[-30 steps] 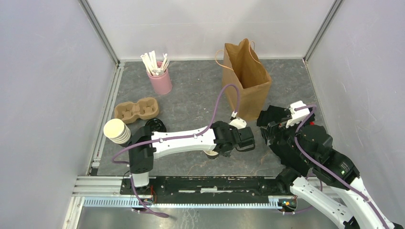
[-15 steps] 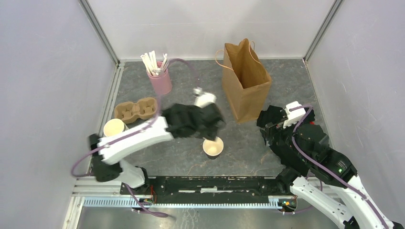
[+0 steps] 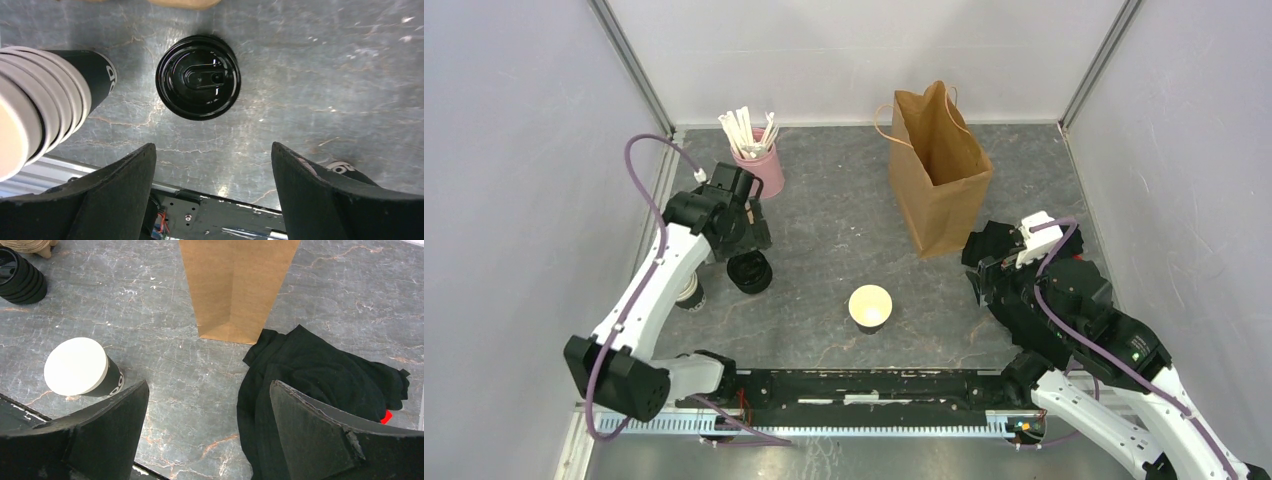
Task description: Pack the takeout coffee
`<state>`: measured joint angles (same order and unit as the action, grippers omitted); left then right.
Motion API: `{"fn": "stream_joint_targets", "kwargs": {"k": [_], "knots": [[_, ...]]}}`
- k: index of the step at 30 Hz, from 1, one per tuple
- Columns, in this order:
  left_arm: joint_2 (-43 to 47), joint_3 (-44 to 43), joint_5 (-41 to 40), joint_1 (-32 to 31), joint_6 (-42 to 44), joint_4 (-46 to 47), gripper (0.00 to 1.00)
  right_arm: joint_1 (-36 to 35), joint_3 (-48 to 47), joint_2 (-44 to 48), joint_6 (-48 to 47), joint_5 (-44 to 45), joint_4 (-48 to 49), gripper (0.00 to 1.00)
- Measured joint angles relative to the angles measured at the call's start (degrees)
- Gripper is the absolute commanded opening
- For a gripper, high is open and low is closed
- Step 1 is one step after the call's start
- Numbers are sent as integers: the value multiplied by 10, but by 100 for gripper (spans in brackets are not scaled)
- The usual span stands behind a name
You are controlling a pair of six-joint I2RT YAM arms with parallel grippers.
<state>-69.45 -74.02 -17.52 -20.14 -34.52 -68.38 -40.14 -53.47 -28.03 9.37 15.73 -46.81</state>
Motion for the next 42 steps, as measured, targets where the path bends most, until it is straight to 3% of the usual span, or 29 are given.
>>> {"fn": "stream_joint_targets", "kwargs": {"k": [7, 13, 42], "knots": [[-55, 61, 102, 80, 37, 66, 69, 0, 0, 0, 0, -2, 0, 98], [-104, 66, 147, 89, 36, 131, 54, 0, 0, 2, 0, -1, 0, 98], [-183, 89, 132, 89, -6, 178, 39, 0, 0, 10, -7, 26, 0, 98]]}}
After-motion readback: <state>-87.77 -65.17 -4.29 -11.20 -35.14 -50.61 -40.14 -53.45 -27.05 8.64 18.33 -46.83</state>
